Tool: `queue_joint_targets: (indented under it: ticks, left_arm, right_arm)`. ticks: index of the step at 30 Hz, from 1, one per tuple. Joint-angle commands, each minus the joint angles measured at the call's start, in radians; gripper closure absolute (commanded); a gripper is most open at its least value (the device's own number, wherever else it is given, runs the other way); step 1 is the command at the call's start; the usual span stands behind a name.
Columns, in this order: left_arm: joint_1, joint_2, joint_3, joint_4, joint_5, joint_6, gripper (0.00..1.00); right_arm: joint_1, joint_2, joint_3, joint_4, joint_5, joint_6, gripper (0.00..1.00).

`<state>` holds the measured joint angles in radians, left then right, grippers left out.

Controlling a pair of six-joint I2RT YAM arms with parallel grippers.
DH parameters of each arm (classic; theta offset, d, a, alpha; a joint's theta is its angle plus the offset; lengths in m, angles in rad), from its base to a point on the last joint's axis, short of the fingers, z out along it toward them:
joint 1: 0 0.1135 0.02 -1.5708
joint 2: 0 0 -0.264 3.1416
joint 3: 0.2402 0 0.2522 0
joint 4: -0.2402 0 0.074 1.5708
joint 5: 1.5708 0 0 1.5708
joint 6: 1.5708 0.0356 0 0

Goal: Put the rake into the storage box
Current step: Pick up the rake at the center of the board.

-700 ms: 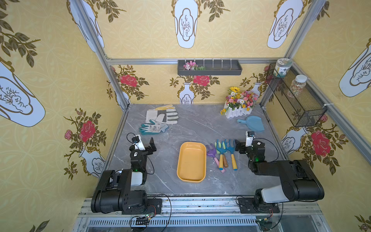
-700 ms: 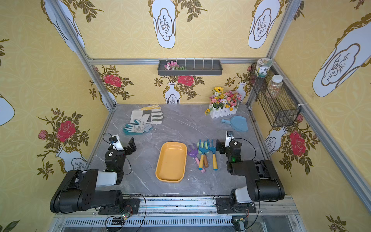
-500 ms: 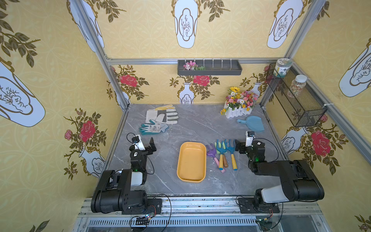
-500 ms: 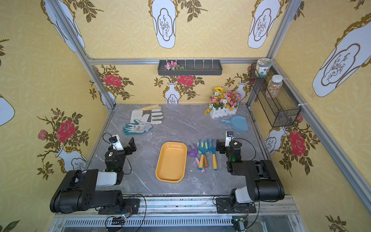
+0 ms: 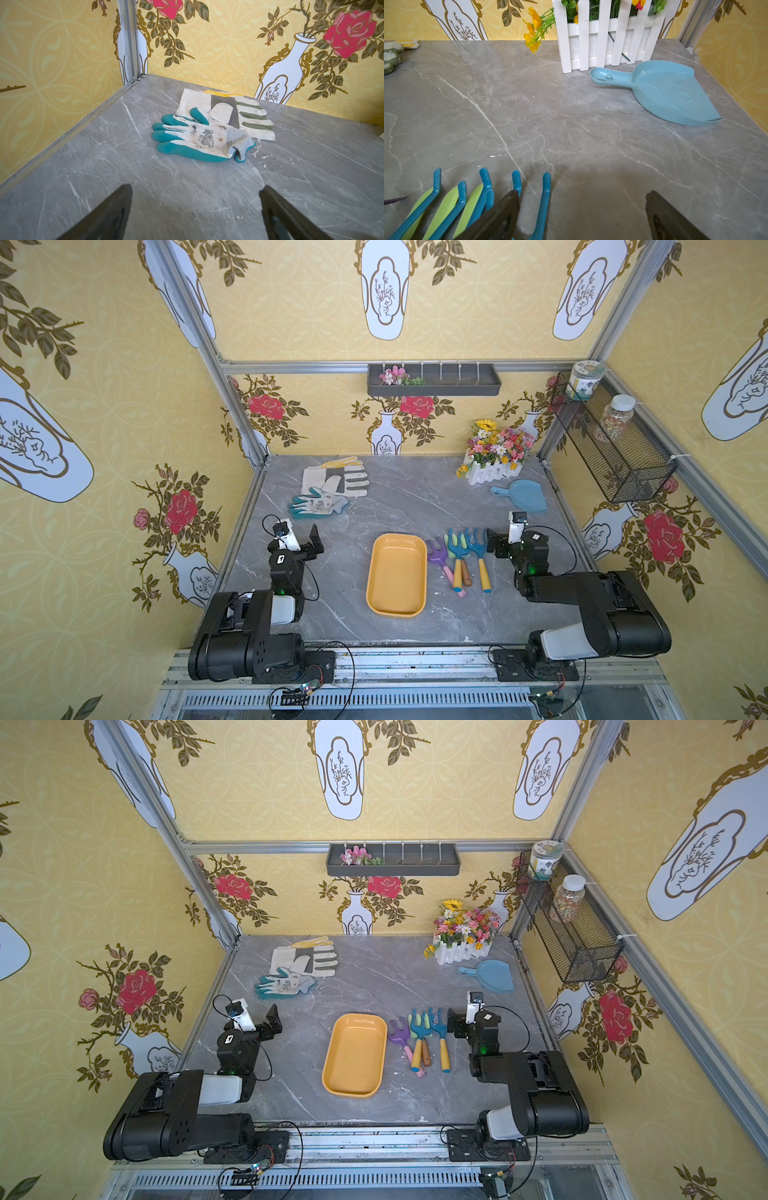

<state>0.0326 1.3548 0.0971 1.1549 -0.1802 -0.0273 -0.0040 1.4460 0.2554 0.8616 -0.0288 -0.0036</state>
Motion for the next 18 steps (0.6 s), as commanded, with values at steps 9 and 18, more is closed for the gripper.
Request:
queue_joint_targets:
  ticks: [9, 18]
  left_arm:
    - [0.0, -0.009, -0.008, 0.02, 0.001, 0.003, 0.0]
    - [0.0, -0.01, -0.006, 0.015, 0.003, 0.001, 0.0]
  right_arm:
    - [-0.035, -0.001, 0.001, 0.016, -0.061, 0.022, 0.03]
    - [-0.033, -0.001, 0.008, -0.001, -0.054, 0.013, 0.03]
